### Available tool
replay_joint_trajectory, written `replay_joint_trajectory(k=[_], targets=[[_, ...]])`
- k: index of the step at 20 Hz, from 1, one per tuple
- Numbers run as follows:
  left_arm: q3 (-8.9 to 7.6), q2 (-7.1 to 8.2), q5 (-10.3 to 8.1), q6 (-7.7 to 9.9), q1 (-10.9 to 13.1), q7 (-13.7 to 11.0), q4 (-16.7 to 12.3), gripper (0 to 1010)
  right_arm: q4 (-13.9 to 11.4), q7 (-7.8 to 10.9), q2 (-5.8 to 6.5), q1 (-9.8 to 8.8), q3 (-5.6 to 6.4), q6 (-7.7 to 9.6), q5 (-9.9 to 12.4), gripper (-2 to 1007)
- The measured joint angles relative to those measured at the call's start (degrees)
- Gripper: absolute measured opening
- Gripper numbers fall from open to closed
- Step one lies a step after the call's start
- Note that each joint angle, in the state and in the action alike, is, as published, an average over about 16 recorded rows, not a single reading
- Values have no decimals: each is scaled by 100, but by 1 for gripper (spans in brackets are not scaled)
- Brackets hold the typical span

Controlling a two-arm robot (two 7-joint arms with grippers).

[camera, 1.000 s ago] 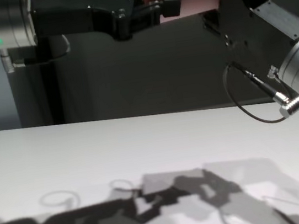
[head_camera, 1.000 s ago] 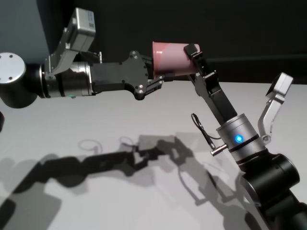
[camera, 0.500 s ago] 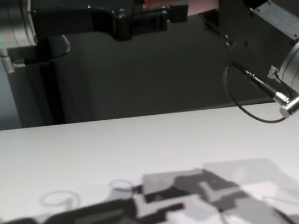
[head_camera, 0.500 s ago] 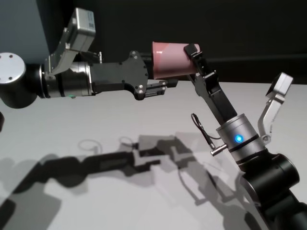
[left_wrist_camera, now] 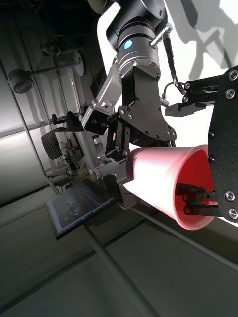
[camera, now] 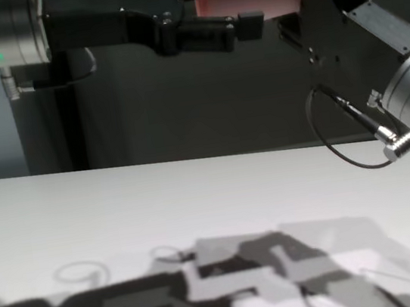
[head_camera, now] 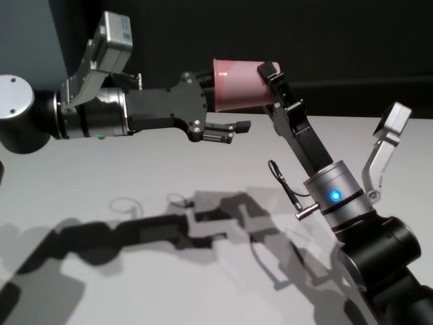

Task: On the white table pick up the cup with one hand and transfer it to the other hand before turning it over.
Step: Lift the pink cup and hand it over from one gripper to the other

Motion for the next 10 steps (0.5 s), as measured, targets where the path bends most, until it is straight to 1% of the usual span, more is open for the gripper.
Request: replay_joint_trajectory(k=[5,10], targets=[[-1,0,-7,-1,0,-5,-2,941,0,2,0,0,0,0,0,737],[-21,19,-64,0,11,-5,-32,994,0,4,0,0,1,0,0,737]])
